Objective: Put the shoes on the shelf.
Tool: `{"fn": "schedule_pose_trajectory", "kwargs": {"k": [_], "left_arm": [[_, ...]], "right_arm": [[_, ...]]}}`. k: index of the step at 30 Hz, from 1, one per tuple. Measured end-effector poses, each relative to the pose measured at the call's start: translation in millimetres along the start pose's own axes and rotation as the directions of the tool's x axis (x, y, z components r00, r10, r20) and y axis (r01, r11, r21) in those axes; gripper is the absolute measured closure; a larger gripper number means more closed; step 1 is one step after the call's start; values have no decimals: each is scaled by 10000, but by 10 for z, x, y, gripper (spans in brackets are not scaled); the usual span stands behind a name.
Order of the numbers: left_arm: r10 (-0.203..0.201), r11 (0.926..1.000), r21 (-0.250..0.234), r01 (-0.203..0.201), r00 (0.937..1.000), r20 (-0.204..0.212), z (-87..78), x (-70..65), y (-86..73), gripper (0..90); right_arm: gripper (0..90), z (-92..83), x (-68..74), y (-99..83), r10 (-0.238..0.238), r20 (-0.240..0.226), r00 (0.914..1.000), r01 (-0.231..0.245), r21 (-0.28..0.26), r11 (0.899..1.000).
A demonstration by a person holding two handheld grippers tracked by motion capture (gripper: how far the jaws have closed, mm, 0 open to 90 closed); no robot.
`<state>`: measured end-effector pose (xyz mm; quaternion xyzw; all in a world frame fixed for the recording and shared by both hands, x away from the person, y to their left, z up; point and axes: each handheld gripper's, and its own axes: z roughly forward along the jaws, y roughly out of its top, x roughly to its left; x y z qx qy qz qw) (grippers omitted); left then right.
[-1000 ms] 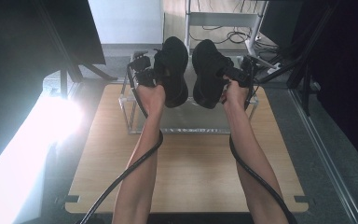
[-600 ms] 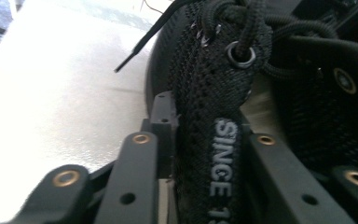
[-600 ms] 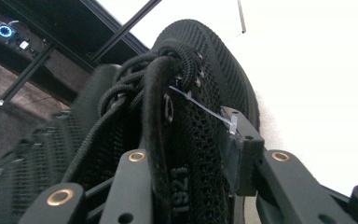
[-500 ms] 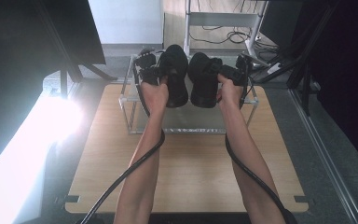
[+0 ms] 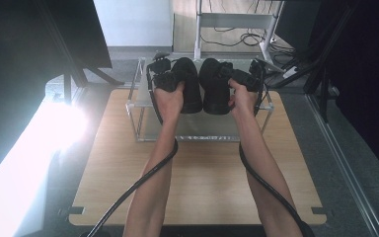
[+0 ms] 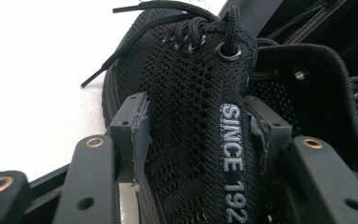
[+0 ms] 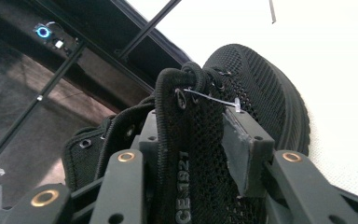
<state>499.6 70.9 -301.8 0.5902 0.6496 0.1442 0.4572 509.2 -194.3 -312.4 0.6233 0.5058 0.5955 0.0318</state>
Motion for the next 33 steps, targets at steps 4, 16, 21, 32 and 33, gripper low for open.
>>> {"fn": "schedule_pose_trajectory", "kwargs": {"k": [4,16,21,32,33], "left_arm": [[-39,9999,-100,43,9993,380,-4,41,-10,421],[-80,9991,-385,152,9835,1809,-146,201,-4,304],[149,9977,-676,11,9718,2355,-220,247,-49,257],[859,9928,-1020,-626,9662,2432,-463,325,-164,216],[962,9916,-1076,-720,9660,2399,-482,335,-176,213]], "right_arm": [[585,-3,-23,-6,74,-144,9999,-74,-26,10000],[363,-43,-115,-17,432,-737,9963,-413,268,9988],[331,-110,-161,-7,417,-1210,9918,-400,168,9991],[308,-399,-274,-4,-236,-1723,9848,240,2,9997],[304,-429,-281,-8,-294,-1723,9846,305,36,9995]]}}
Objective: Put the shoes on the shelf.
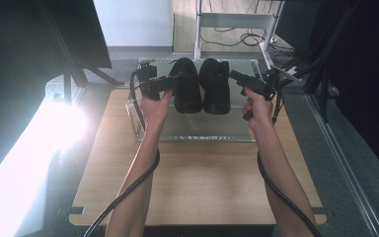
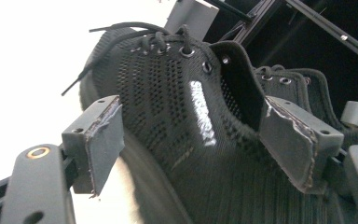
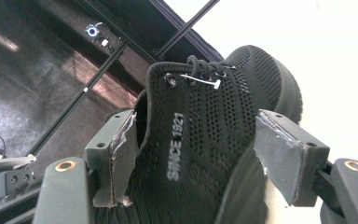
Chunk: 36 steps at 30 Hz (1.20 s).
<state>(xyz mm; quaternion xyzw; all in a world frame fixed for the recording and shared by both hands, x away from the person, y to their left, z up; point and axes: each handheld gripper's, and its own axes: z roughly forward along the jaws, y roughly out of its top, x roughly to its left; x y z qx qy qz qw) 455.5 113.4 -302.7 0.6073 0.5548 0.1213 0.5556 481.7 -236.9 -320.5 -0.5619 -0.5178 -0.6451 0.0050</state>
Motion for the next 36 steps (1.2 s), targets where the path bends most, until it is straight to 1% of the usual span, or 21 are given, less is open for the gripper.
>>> {"fn": "schedule_pose_trajectory", "kwargs": {"k": [4,5,8,10,12,16,17,18,19,21,22,23,24,25,26,27,31,32,33,35,36], "left_arm": [[585,9983,0,-585,9983,-31,-108,1,-77,203],[716,9974,37,-716,9974,-8,-124,-2,-96,198],[1337,9906,302,-1332,9909,-157,-175,-2,-172,169],[1576,9869,379,-1569,9874,-154,-214,4,-224,164],[1732,9840,446,-1727,9848,-81,-248,8,-276,154],[2163,9745,595,-2162,9763,60,-312,-6,-402,138],[2216,9733,596,-2217,9751,82,-324,-7,-422,136],[2252,9725,589,-2254,9743,99,-345,-9,-453,136],[2270,9720,588,-2274,9738,132,-358,-8,-470,135],[2312,9711,564,-2318,9727,183,-389,-3,-513,127],[2369,9696,581,-2376,9714,177,-400,-2,-534,120],[2369,9696,581,-2376,9714,177,-400,-2,-534,114],[2538,9649,665,-2540,9672,108,-425,-5,-575,108],[2604,9631,676,-2605,9655,98,-432,-4,-588,104],[2652,9617,687,-2652,9641,103,-445,-5,-610,98],[2651,9616,694,-2654,9641,130,-450,-6,-624,91],[2835,9554,817,-2837,9589,137,-475,-13,-700,66],[2835,9554,817,-2837,9589,137,-475,-13,-700,60],[2889,9532,878,-2893,9572,175,-490,-14,-736,55],[2955,9509,917,-2957,9552,164,-503,-17,-775,50],[2973,9501,936,-2976,9546,170,-509,-17,-789,48]], "right_arm": [[298,-97,-15,-34,-463,43,9989,463,94,9989],[295,-133,-17,-48,-703,108,9975,702,126,9975],[295,-208,-10,-84,-1196,93,9928,1193,242,9926],[290,-261,4,-112,-1622,89,9867,1618,335,9862],[275,-305,22,-151,-2177,69,9760,2170,555,9746],[227,-353,42,-227,-2952,186,9553,2923,930,9518],[213,-363,49,-255,-3225,263,9462,3183,1040,9423],[201,-370,55,-271,-3378,304,9407,3326,1132,9363],[194,-383,63,-298,-3650,358,9303,3583,1237,9254],[159,-411,77,-333,-3956,467,9172,3870,1311,9127],[141,-423,81,-353,-4167,512,9076,4070,1361,9032],[143,-435,86,-373,-4280,584,9019,4170,1404,8980],[139,-447,86,-395,-4405,630,8955,4283,1465,8917],[139,-456,85,-412,-4496,620,8911,4367,1529,8865],[138,-463,87,-426,-4523,617,8897,4389,1573,8847],[137,-470,85,-447,-4632,604,8842,4488,1650,8783],[132,-490,85,-508,-4872,542,8716,4700,1903,8619],[132,-490,85,-508,-4872,542,8716,4700,1903,8619],[129,-512,83,-547,-5007,501,8642,4825,1996,8528],[129,-528,79,-568,-5092,501,8592,4898,2073,8468],[129,-539,74,-587,-5169,510,8545,4965,2122,8417]]}}
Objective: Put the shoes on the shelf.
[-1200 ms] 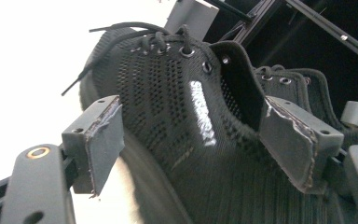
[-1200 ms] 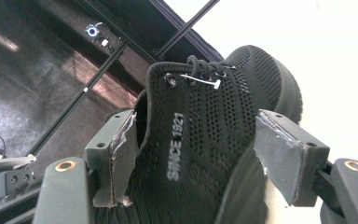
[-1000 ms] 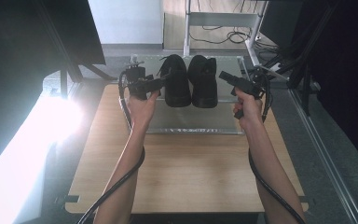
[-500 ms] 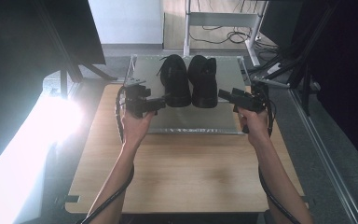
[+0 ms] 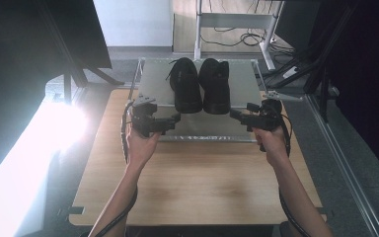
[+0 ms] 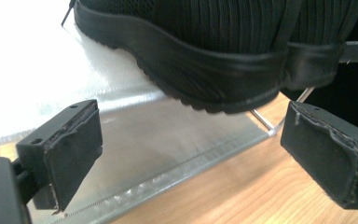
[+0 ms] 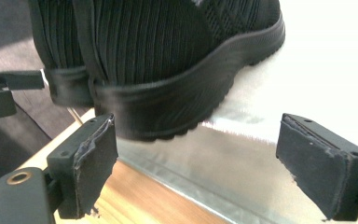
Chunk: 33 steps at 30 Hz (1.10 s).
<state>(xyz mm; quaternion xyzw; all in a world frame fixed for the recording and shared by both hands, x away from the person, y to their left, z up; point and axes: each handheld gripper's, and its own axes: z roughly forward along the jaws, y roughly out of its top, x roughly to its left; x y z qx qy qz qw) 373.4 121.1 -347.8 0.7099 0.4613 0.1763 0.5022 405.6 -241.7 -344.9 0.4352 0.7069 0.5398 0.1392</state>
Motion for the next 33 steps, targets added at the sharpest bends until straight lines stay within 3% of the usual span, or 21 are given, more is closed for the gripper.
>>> {"fn": "schedule_pose_trajectory", "kwargs": {"k": [9,16,28,33], "left_arm": [[428,9990,97,-427,9990,-109,-64,-46,-162,31],[720,9966,425,-709,9971,-247,-89,-61,-292,0],[845,9924,902,-836,9964,-67,-212,-109,-502,0],[1023,9895,1036,-1004,9946,-141,-277,-126,-624,0]], "right_arm": [[122,-73,49,-137,-536,102,9985,532,394,9978],[88,-134,135,-255,-1218,184,9924,1202,713,9902],[28,-220,176,-530,-1529,-50,9882,1522,1334,9793],[4,-297,156,-632,-1599,62,9871,1571,1524,9757]]}}
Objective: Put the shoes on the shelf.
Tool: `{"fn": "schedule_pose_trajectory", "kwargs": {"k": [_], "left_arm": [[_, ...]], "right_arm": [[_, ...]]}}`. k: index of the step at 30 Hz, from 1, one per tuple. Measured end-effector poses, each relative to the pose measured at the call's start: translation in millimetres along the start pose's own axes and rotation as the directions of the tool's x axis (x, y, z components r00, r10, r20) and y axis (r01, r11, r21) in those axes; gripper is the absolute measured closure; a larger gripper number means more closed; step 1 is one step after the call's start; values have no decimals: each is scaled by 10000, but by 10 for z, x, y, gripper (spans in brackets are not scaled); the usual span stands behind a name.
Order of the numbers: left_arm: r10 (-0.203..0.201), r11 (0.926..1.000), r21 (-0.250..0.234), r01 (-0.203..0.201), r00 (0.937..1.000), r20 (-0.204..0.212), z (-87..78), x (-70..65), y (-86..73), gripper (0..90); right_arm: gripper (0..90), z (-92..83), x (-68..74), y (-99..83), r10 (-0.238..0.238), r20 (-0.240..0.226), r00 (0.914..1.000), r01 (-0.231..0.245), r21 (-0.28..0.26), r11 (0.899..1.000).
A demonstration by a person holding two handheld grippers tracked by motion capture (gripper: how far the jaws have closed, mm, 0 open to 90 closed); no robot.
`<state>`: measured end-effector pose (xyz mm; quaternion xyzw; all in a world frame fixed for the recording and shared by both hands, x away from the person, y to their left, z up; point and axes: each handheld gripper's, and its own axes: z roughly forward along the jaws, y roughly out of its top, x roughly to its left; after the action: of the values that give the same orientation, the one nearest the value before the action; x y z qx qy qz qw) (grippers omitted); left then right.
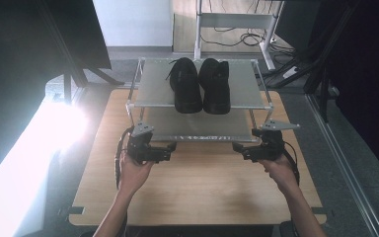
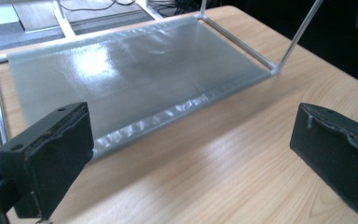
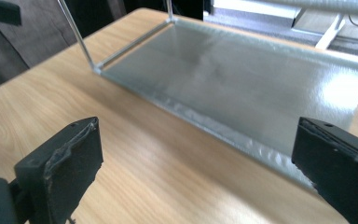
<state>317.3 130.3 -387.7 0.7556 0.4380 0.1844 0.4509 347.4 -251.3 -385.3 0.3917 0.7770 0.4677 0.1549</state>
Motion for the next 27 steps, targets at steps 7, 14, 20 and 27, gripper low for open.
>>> {"fn": "schedule_pose_trajectory", "kwargs": {"k": [7,14,20,27], "left_arm": [[258,9996,131,-257,9996,-125,-13,-13,-226,0],[309,9990,328,-306,9995,-108,9,-12,-455,0],[-52,9996,280,46,9997,220,15,-8,-629,0],[-282,9972,699,259,9991,329,74,-2,-907,0]], "right_arm": [[1,-21,17,-224,-154,93,9998,147,724,9973],[48,2,-33,-435,137,-280,9995,-108,1023,9947],[43,49,12,-599,-15,-185,9998,39,1297,9915],[1,142,106,-792,-375,-238,9990,409,1607,9862]]}}
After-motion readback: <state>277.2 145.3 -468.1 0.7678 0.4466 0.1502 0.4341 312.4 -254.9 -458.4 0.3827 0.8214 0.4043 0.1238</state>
